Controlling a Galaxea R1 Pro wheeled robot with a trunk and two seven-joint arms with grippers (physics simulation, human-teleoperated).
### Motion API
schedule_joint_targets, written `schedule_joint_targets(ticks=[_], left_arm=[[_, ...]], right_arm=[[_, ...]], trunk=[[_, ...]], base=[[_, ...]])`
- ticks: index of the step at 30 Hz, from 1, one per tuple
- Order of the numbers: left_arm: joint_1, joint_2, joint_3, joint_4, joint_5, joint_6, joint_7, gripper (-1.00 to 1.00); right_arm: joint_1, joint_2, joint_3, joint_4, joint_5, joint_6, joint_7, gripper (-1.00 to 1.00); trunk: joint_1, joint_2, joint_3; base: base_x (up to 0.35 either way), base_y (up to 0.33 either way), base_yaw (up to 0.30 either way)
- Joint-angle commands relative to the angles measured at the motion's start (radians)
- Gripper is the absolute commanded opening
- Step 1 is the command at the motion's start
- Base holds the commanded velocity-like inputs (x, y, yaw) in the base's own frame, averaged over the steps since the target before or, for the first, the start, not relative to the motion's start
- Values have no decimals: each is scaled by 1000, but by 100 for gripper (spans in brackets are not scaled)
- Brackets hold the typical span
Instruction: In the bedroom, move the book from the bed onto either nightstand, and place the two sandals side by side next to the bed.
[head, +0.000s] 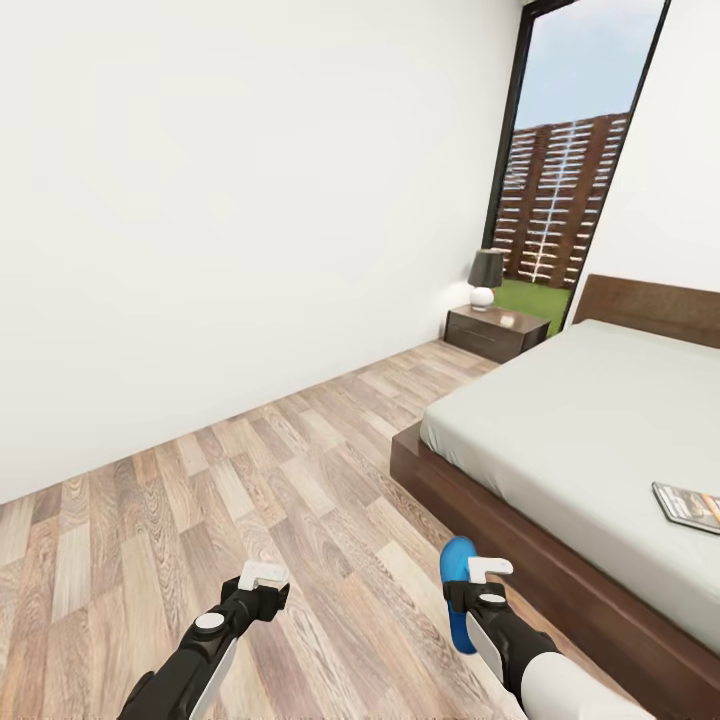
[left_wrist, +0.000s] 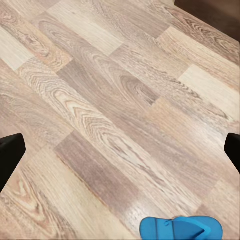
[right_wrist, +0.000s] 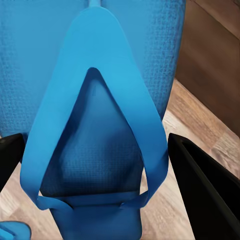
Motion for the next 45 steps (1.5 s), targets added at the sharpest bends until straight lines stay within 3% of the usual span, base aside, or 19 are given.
schedule_joint_targets(ticks=[1,17,25,45], left_arm=[[0,0,0,-2,-2,6,-3,100],[1,1,-1,-21,-2,-9,-3,100],[3,4,-5,-53,-3,-57,-1,100],[5,5,-9,-60,-4,-65,1,100]], right_arm=[[0,0,0,-2,0,6,-4,-100],[0,0,0,-1,1,5,-4,-100],[0,2,1,-2,1,3,-4,-100],[0,2,1,-2,1,4,-4,-100]], trunk=[[0,0,-3],[0,0,-25],[0,0,-27],[0,0,-27]], base=[[0,0,0],[0,0,0],[0,-46,0],[0,-93,0]])
